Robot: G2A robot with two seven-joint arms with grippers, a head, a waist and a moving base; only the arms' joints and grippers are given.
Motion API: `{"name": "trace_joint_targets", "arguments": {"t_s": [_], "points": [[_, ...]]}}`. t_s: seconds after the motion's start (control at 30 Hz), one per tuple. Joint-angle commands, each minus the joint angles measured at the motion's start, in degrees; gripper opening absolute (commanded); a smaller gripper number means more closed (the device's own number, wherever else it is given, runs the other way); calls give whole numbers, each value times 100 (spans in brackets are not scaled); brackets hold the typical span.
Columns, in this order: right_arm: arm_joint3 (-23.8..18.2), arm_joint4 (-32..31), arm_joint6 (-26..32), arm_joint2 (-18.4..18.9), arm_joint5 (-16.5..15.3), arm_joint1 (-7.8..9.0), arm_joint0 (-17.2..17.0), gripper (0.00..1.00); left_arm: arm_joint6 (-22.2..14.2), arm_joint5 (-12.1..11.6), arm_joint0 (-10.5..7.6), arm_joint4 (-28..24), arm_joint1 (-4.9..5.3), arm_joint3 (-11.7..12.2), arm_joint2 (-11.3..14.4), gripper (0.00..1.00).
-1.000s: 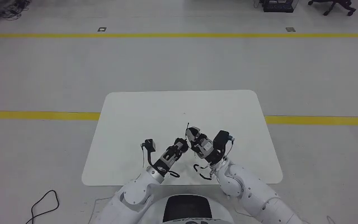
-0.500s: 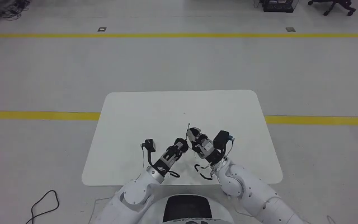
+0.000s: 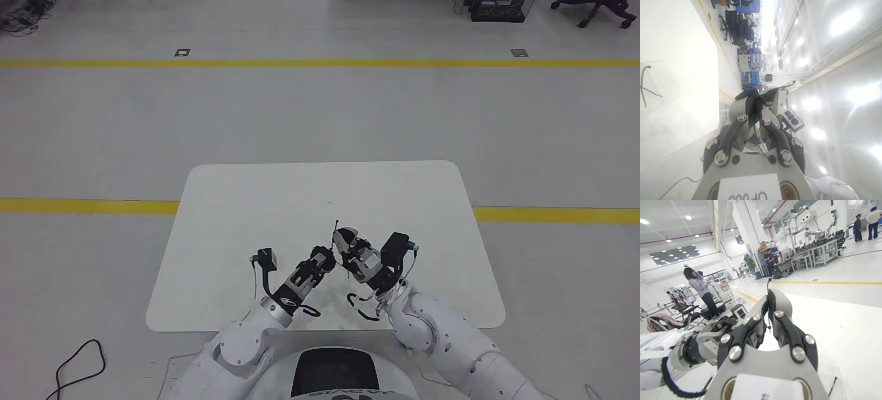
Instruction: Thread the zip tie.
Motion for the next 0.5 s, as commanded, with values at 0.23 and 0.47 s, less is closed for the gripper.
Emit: {"name": "trace_joint_targets", "arguments": {"t_s": [0.23,0.47], "points": [[-21,13,18,16,0,16,-21,0,-7,0,-6,7,-2,-5,1,0],[-11,26,44,9,0,23,-24,0,-10,0,-21,-8,-7,15,18,0]]}}
